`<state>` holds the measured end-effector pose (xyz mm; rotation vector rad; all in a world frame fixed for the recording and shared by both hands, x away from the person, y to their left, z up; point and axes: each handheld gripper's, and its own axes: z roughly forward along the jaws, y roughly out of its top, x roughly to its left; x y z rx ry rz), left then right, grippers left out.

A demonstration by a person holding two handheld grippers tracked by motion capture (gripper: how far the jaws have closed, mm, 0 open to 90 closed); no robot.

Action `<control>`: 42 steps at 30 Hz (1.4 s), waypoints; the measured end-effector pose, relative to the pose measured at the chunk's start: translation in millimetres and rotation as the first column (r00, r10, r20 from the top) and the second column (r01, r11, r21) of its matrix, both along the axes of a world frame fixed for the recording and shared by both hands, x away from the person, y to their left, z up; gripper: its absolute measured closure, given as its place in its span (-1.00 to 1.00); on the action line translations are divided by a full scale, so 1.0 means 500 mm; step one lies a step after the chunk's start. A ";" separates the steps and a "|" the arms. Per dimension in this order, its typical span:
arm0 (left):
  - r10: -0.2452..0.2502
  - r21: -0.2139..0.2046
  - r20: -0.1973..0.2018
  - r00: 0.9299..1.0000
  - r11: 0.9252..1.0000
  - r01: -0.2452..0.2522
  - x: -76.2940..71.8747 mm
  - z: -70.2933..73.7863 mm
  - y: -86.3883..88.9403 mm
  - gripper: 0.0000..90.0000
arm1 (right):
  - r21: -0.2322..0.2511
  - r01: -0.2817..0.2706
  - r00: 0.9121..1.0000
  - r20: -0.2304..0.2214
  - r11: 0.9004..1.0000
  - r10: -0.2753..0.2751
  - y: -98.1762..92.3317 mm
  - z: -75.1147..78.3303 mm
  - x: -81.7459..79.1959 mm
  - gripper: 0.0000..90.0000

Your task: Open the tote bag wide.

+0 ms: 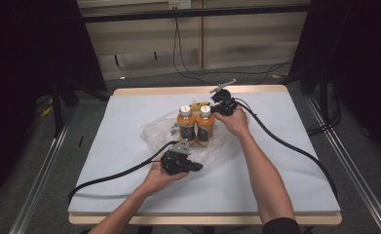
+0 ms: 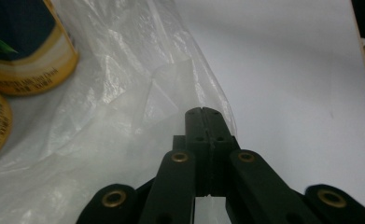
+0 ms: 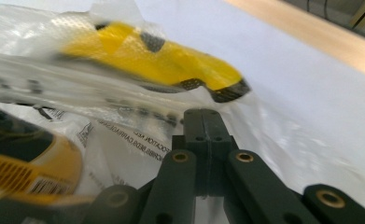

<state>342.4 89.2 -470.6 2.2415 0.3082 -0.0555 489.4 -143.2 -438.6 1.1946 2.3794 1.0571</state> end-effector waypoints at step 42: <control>0.377 -0.113 0.168 0.911 0.925 -0.362 -0.027 0.089 0.224 -0.76 | 0.191 0.014 0.975 0.217 0.982 -0.056 -0.190 0.066 -0.302 -0.69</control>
